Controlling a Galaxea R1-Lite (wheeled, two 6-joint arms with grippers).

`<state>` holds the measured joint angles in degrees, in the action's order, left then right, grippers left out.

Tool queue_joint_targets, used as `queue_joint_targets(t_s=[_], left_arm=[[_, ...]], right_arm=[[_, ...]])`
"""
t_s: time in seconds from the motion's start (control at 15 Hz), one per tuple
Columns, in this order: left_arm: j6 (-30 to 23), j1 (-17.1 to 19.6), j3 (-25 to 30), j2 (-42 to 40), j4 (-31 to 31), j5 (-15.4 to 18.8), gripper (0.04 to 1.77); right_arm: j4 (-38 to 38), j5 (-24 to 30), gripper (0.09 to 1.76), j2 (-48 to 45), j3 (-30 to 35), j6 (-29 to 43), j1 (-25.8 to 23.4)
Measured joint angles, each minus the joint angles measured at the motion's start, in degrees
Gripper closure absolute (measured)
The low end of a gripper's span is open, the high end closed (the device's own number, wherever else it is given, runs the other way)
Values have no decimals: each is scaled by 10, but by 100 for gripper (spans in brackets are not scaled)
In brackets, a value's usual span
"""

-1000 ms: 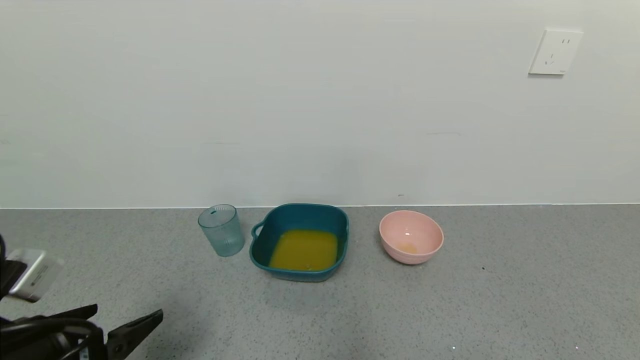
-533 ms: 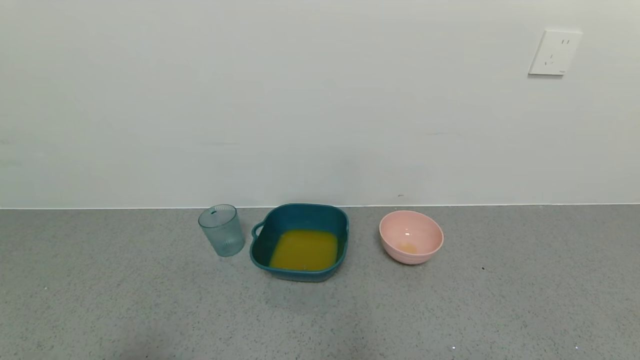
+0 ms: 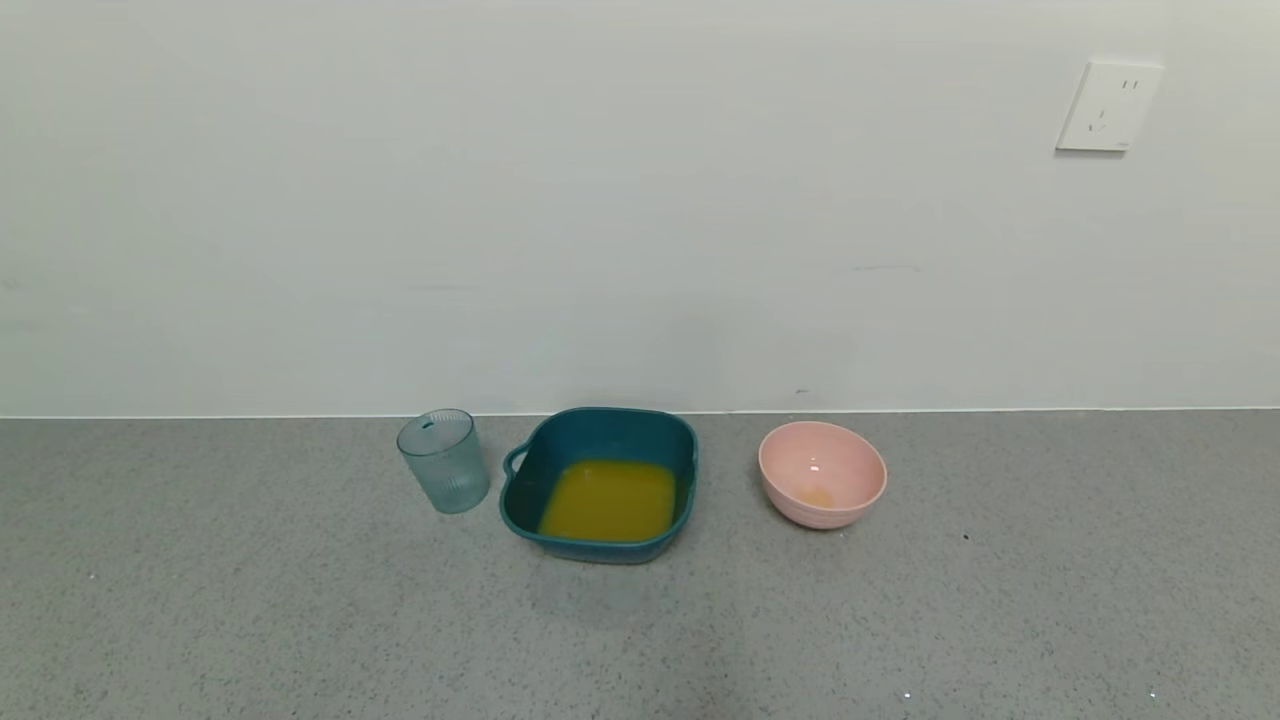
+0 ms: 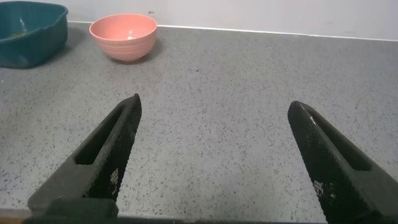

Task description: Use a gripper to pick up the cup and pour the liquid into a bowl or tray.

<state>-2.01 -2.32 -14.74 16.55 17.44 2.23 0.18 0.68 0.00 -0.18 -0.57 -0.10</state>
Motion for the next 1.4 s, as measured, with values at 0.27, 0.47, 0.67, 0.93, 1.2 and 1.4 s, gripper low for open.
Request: queue_joint_targets(t_s=[0.27,0.47,0.67,0.93,1.2,1.4], left_arm=[[4,14,24,-45,-19,8,9],[8,20,43,-88,-23,20,9],[25,22,61,-135,-28,15,9],[32,22,90,-162,-117,9,9],[46,22,108,-166,-123,10,9],[45,22,114,-166,-125,-2,9]], right_arm=[[0,0,14,0,0,0,0],[0,0,14,0,0,0,0],[0,0,14,0,0,0,0],[0,0,14,0,0,0,0],[0,0,14,0,0,0,0],[0,0,14,0,0,0,0]])
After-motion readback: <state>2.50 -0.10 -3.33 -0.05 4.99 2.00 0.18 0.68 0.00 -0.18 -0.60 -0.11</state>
